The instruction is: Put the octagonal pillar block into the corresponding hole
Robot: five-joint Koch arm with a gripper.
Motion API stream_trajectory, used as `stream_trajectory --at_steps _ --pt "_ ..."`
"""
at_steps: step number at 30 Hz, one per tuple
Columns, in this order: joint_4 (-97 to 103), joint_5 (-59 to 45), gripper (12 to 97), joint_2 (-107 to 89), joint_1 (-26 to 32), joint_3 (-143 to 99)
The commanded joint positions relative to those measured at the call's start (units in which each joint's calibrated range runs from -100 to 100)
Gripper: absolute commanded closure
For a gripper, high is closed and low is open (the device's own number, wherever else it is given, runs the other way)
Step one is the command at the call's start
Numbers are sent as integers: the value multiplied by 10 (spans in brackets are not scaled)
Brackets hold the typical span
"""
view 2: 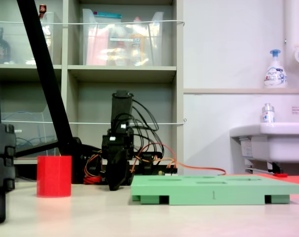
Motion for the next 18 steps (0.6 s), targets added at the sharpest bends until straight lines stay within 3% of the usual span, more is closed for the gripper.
stream_trajectory --at_steps 1,18 --pt "-45 1 595 -4 0 -10" --pt "-47 1 595 -4 0 -10"
